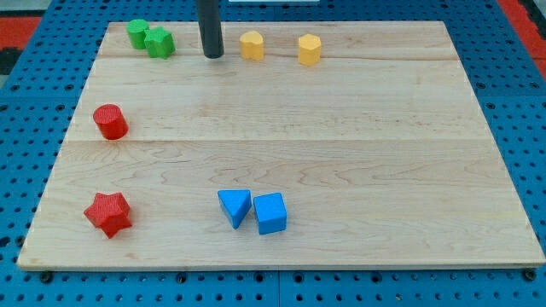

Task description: Drag the yellow hexagon slightly into the yellow heart

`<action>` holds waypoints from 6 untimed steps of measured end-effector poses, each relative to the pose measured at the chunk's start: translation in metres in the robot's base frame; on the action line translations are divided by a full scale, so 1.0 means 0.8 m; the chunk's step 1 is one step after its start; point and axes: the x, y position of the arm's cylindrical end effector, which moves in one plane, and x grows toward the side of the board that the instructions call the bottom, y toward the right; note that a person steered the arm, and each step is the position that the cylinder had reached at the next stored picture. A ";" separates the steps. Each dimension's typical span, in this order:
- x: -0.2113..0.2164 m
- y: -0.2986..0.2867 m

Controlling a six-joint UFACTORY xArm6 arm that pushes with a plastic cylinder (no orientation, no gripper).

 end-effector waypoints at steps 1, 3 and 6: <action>-0.002 0.116; 0.132 0.138; 0.047 0.214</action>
